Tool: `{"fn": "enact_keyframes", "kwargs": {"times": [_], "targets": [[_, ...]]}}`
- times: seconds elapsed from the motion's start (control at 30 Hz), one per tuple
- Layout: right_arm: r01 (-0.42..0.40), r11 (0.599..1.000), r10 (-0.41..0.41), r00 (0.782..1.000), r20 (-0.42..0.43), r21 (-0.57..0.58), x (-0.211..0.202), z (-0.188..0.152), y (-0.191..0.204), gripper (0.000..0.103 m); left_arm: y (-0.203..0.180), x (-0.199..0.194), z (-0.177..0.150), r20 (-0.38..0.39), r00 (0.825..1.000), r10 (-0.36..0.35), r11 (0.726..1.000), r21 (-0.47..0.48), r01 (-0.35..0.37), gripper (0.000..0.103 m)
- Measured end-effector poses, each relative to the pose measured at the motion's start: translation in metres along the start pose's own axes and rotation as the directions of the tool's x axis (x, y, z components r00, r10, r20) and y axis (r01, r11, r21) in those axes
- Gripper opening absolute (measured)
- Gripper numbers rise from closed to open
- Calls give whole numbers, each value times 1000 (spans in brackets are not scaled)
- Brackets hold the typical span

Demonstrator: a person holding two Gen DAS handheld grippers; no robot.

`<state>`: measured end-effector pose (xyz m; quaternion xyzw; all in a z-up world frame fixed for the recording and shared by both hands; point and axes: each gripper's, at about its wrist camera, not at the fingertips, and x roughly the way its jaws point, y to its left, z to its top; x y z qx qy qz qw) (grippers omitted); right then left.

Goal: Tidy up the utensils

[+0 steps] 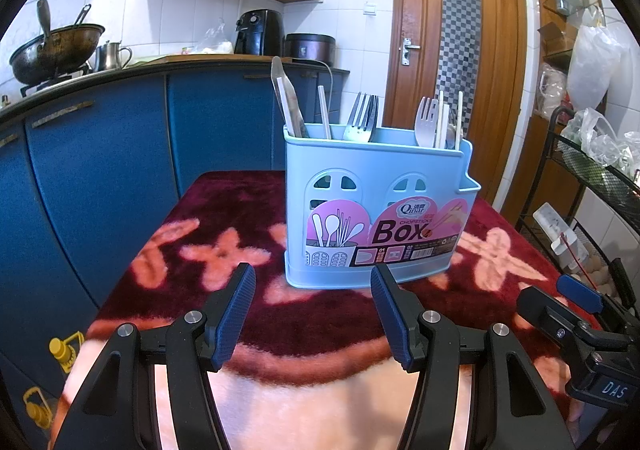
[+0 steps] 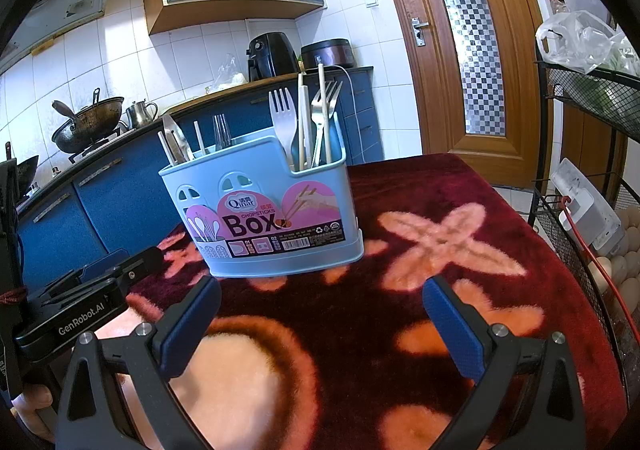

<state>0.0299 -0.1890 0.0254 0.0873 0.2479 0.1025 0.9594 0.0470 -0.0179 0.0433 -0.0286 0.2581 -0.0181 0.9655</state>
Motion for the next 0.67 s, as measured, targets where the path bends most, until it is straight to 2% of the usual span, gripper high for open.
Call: {"fn": "enact_keyframes", "kwargs": {"times": [0.67], "targets": [[3, 1000, -2, 1000, -16, 11, 3, -5, -1, 103, 0, 6, -5, -23, 1000, -4, 1000, 0, 4, 62]]}}
